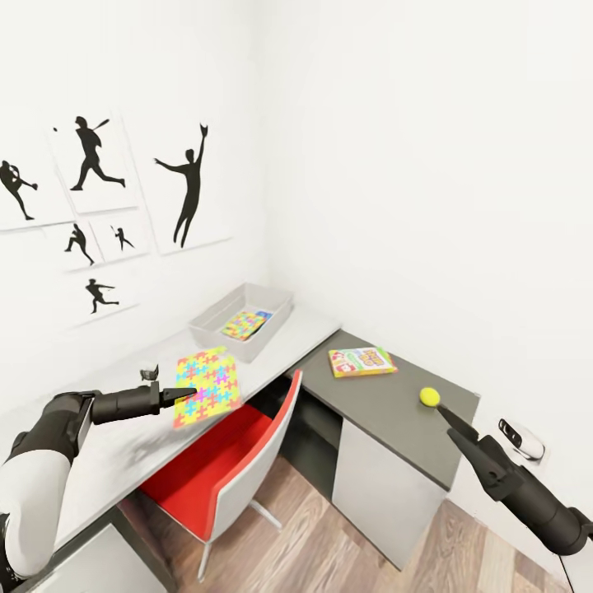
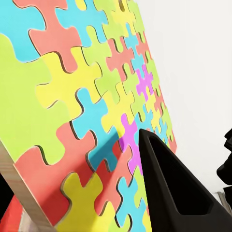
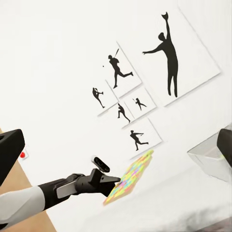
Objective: Put all the toys in the child's room - the three board games (two on the bed and one on the table), the two jigsaw puzzles on the table, and the tennis ball on the table - inside the toy box on the table in the child's room.
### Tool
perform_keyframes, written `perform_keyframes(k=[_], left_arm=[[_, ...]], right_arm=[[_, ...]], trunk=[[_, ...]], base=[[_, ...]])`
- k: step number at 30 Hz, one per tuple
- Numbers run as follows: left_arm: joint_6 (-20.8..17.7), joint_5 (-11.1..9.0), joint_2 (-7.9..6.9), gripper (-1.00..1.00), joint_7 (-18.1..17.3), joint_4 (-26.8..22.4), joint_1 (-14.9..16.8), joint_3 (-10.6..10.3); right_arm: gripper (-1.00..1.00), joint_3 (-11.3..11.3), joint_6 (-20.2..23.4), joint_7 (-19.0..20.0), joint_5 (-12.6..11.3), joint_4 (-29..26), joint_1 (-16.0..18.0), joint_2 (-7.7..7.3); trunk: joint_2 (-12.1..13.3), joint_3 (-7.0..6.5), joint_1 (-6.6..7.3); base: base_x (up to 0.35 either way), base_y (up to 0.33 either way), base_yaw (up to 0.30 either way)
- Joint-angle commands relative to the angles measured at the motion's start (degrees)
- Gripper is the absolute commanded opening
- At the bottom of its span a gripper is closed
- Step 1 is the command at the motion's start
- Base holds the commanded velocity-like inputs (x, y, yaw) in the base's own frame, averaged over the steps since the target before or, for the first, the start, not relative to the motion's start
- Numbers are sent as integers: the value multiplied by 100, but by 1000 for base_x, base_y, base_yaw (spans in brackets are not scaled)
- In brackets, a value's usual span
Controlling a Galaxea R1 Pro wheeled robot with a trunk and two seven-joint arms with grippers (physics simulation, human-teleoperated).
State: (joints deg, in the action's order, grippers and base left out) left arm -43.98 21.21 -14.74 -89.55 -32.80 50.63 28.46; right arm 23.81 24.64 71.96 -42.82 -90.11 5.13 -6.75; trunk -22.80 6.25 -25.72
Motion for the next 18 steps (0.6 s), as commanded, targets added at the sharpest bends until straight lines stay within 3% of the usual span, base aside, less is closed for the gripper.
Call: perform_keyframes(k=[1, 11, 18], left_arm=[[-58, 59, 5, -100, -45, -5, 8, 28], [-58, 59, -3, -100, -45, -6, 8, 35], [-58, 59, -2, -100, -45, -4, 8, 34]], right_arm=[[100, 1, 57, 11, -27, 2, 5, -2], [100, 1, 52, 11, -26, 2, 5, -2], [100, 1, 30, 16, -25, 2, 5, -1]], trunk=[[-12, 12, -6], [-12, -14, -6], [-12, -19, -6]], base=[[237, -262, 0], [241, -259, 143], [242, -259, 41]])
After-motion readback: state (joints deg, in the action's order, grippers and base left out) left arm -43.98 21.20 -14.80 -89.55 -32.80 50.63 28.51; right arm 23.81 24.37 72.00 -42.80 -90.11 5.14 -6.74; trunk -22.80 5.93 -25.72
